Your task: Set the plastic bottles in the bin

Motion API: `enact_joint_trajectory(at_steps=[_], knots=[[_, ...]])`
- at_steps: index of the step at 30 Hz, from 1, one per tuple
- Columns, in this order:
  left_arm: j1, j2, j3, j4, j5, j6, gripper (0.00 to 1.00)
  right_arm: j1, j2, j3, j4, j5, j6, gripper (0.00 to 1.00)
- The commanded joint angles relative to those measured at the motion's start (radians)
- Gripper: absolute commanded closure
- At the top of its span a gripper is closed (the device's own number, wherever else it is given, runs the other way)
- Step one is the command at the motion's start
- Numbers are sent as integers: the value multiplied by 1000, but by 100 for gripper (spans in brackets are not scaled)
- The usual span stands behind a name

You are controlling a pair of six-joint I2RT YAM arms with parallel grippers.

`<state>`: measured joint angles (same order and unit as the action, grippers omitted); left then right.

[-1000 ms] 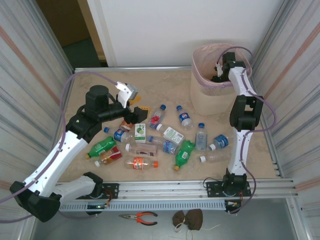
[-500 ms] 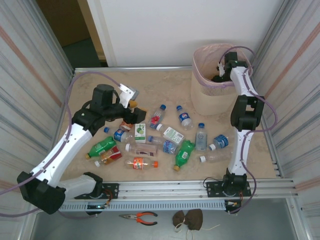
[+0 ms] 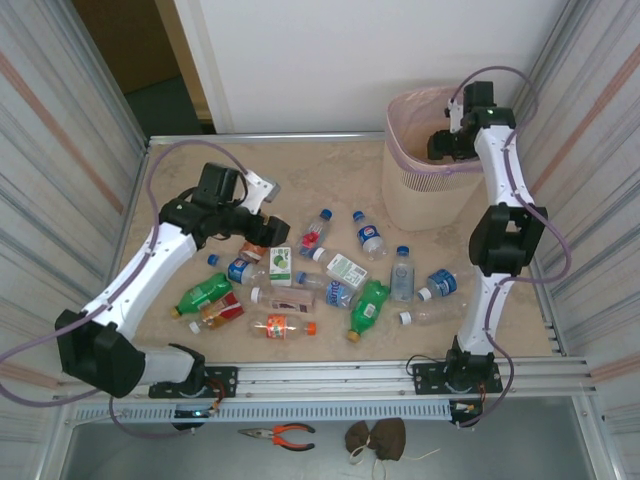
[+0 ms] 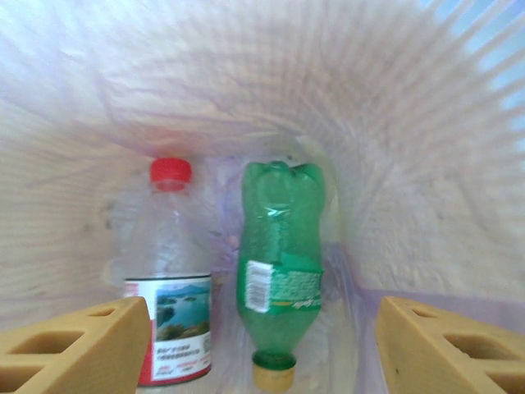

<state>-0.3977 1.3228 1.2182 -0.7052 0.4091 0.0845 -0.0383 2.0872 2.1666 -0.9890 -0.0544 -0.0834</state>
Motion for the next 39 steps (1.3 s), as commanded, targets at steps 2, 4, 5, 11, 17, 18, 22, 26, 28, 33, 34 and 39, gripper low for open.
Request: enact_joint_trajectory(at_steps=[2,4,5,11,17,18,22,26,28,33,34,39], knots=[[18,56,64,-113,-48,47,26,9,-118,-3,-13,-38,35,28],[28,94,89,-156,-76,63,26,10,-163,-14,-6,-54,46,28],[33,109,98,-172,-88,71,26,8,-180,-22,-2,-63,50,28],[76,197,136,-248,-145,104,27,3,-327,-87,51,-146,90,28],[101,277,141,-267,-179,119,27,2,-472,-169,109,-198,134,28],[100,295,142,-268,-196,119,28,2,-503,-193,124,-200,142,28],[102,350,151,-274,-243,114,28,2,-612,-318,194,-211,170,28],[104,415,176,-265,-270,115,25,2,-688,-399,216,-219,185,28],[106,452,198,-274,-301,117,25,2,-711,-421,213,-225,187,27],[118,527,219,-285,-305,125,23,8,-755,-453,178,-229,183,27],[122,536,219,-284,-301,124,23,11,-765,-461,176,-227,183,27],[135,576,220,-279,-265,125,24,26,-801,-482,164,-218,184,27]])
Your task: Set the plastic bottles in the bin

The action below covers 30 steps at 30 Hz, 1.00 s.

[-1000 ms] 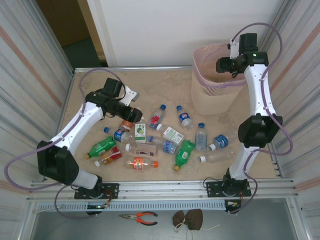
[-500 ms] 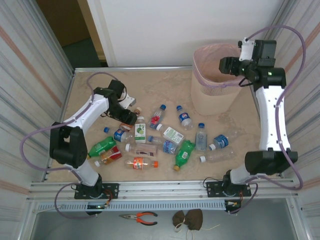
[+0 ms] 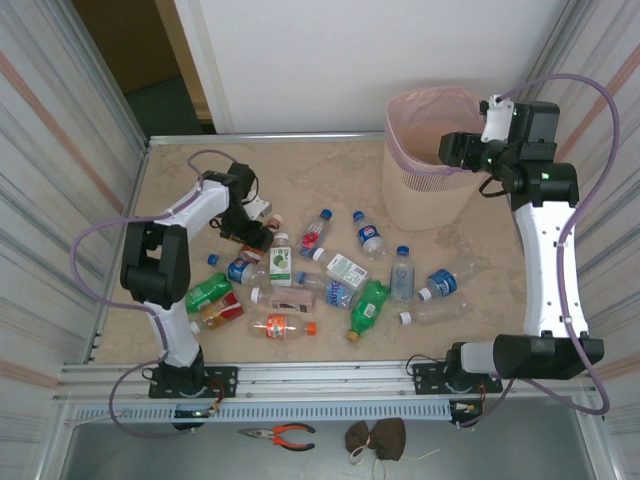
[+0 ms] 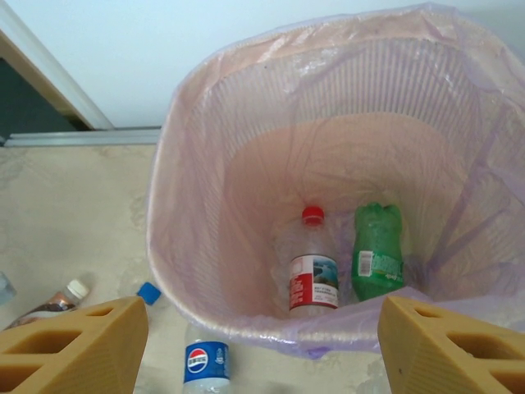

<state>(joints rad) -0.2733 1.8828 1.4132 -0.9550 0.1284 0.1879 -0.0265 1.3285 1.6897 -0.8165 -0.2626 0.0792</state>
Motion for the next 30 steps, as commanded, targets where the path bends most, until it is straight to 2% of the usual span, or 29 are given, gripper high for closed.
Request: enact_joint_trajectory(at_steps=[1,15,30], knots=[[12,25,28,-29,20,22,24,25,-46,-6,-14,-3,21,27],[51,100,45,-3,59,1,26,106,-73,-27,-19,65,14,28],[53,145,83,18,85,-3,37,141,-74,-48,-4,75,27,29]])
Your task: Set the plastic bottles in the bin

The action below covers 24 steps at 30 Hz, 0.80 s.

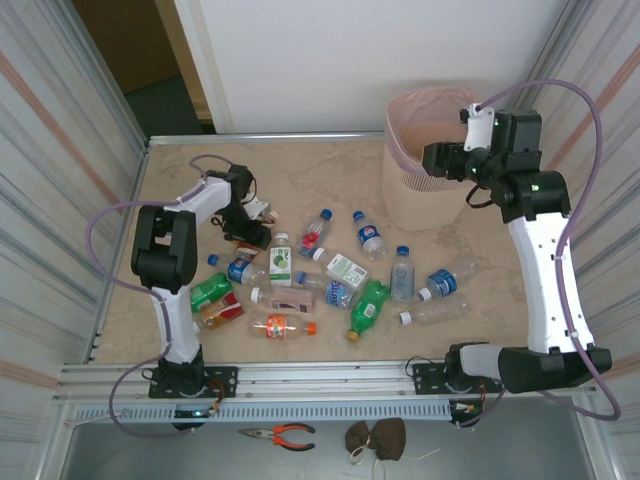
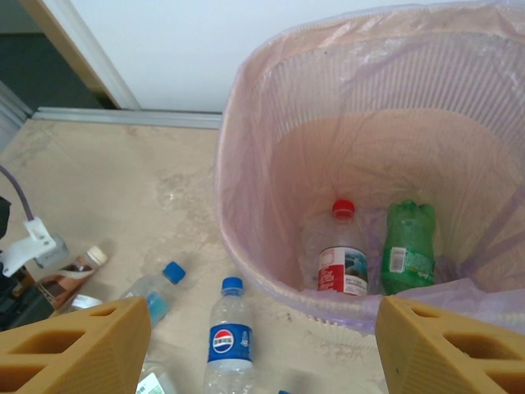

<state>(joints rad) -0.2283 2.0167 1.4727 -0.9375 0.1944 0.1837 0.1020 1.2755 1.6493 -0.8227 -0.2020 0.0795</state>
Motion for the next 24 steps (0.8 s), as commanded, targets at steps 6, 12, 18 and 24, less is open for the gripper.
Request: enact_joint_trajectory(at_steps=[6,12,18,24], knots=[[9,-40,14,14,16,-2,38,48,-26,-20,29,20,56,30],[14,-149,14,48,89,-15,39,136,-34,-71,107,-11,107,30],[14,-308,3,150,293,-47,40,216,-69,-166,282,-91,208,31],[13,-478,-59,345,572,-103,41,277,-114,-240,484,-193,288,33]])
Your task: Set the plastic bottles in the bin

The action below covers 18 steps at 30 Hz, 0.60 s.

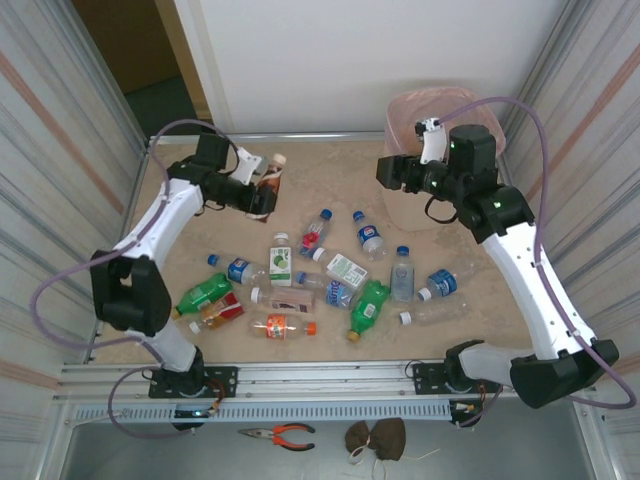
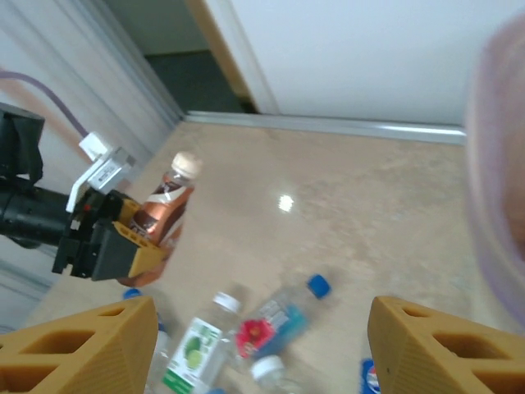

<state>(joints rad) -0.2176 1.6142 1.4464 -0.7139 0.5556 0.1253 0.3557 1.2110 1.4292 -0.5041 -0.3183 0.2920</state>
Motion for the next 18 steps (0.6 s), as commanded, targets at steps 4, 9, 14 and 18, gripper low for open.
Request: enact_joint_trajectory(at_steps=[4,9,14,18], knots=[[-3,-154,-80,284,414,-127,42,57,-68,-41,283,-149,110,33],[-47,-217,-106,424,560,-202,44,96,-52,-4,342,-221,116,33],[-123,-252,-89,436,628,-172,45,131,-11,45,386,-304,103,33],[-178,-274,-83,463,651,-164,45,152,23,90,405,-341,104,33]])
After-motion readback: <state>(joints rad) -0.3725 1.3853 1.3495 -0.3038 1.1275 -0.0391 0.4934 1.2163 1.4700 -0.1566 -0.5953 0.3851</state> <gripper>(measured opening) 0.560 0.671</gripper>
